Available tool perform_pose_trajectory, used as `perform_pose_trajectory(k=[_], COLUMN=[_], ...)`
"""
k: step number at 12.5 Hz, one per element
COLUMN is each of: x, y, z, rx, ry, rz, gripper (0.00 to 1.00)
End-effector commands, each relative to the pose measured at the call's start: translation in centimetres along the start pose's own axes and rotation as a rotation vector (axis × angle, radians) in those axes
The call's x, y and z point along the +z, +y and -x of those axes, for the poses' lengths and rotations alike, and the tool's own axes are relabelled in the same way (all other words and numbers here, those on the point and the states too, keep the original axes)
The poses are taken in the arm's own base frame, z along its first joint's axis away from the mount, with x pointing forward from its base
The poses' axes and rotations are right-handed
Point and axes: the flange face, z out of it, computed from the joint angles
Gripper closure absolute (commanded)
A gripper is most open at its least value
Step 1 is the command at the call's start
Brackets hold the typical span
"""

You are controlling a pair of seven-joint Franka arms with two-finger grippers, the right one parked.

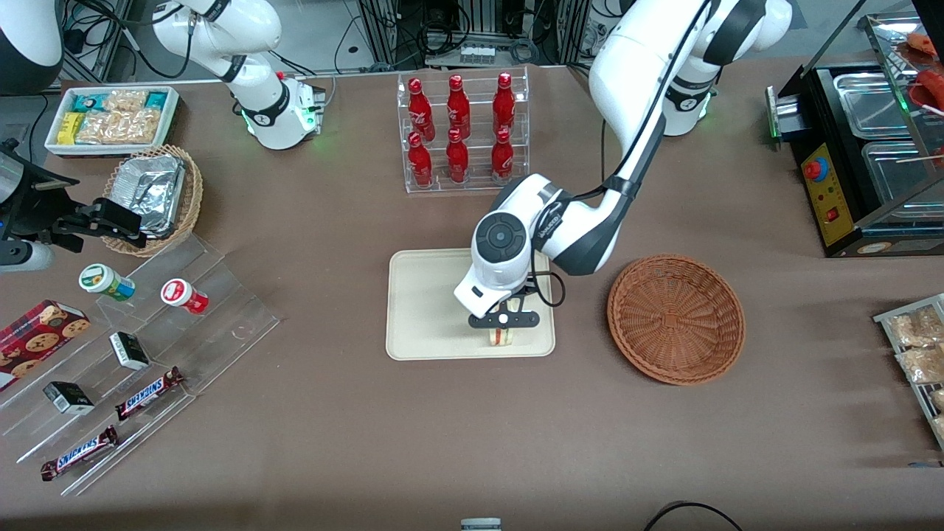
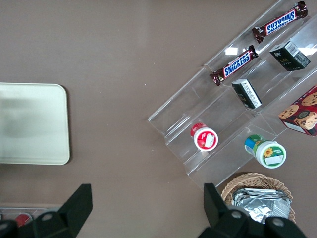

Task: Place sandwich from basket to tray
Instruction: 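Carry the sandwich over the cream tray and lower it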

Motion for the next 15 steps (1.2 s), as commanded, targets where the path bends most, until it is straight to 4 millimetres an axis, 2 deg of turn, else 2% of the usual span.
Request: perform_pose_trajectory(k=[1, 3, 4, 8, 9, 10, 11, 13, 15], x=[0.7, 1.2, 1.6, 4.1, 4.3, 4.5, 4.4, 3.1, -1.3], y=[1.1, 1.3, 2.1, 2.5, 2.6, 2.7, 2.8, 2.6, 1.8], z=[-0.1, -0.2, 0.4, 0.5, 0.6, 0.8, 0.9, 0.7, 0.8], rx=[-0.038, -0.06, -0.048, -0.041, -0.04, -0.037, -0.035, -0.038, -0.055], ry=[0.033, 0.04, 0.038, 0.032, 0.033, 0.031, 0.032, 0.04, 0.051], rz=[-0.017, -0.01, -0.014, -0.02, -0.018, -0.021, -0.022, -0.017, -0.021], gripper=[1.0, 1.0, 1.0, 1.0, 0.94, 0.4, 0.0, 0.0, 0.0])
